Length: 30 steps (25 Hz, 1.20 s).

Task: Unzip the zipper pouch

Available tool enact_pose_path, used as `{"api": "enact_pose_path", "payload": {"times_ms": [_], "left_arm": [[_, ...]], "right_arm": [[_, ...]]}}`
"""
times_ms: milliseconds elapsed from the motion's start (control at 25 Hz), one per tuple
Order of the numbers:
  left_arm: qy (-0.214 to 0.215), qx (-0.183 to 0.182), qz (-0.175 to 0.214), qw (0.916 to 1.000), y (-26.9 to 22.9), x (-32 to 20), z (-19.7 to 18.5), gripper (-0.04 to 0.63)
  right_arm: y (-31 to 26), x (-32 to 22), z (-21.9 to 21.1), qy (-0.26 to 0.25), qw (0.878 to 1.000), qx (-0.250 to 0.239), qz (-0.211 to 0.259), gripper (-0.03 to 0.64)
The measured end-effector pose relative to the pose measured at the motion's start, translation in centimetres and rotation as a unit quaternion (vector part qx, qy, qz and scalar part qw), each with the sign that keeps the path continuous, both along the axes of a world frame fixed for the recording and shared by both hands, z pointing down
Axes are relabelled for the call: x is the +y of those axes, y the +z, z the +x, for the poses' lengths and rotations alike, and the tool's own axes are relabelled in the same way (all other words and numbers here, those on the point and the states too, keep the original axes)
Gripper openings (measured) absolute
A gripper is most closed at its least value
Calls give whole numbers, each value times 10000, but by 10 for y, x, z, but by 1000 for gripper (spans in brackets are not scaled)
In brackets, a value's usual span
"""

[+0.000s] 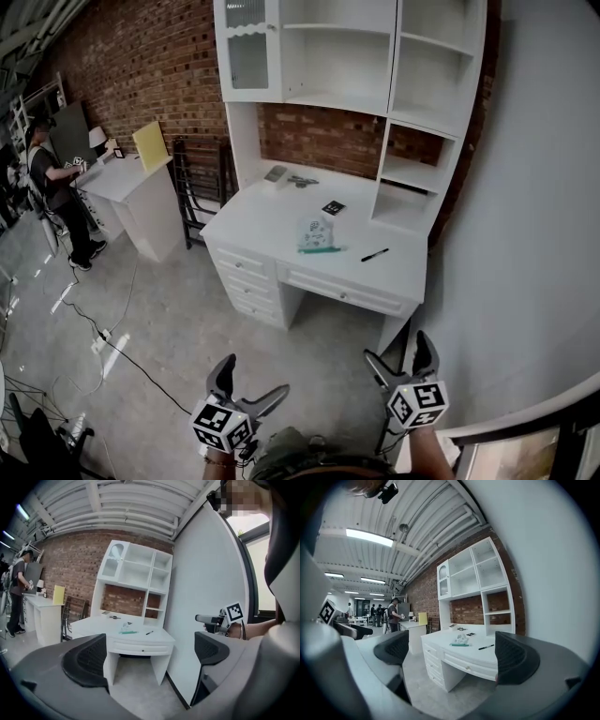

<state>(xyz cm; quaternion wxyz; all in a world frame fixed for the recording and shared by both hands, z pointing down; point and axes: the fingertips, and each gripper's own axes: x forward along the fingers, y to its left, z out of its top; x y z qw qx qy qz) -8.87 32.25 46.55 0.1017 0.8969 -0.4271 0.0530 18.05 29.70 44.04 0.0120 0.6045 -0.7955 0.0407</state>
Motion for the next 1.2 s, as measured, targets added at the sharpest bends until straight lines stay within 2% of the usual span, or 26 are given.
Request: {"api": "enact_pose_path", "payload": {"times_ms": [200, 400, 560, 720, 920, 1000, 1200], "left_arm": [[157, 283, -213, 9993, 1, 1, 14, 571], [181, 20, -322, 9993, 16, -2, 14, 571], [306, 334, -383, 9982, 16, -8, 13, 569], [241, 126, -278, 9992, 21, -33, 9, 568], [121, 224, -398, 9989, 35, -80, 1, 568], [225, 58, -395, 9989, 40, -107, 2, 568], [701, -682, -322, 9947, 50, -176, -2, 568]], "right_arm": [[0, -3, -3, -139, 9998, 109, 37, 574], [5, -11, -3, -111, 9999, 76, 44, 574], [9, -18, 13, 108, 9995, -282, 45, 565], [20, -40, 24, 252, 9979, -576, -140, 563], [29, -82, 17, 176, 9993, -248, -222, 561], [30, -106, 11, 115, 9993, -208, -283, 560], [38, -182, -10, -29, 9992, -197, -347, 555]]}}
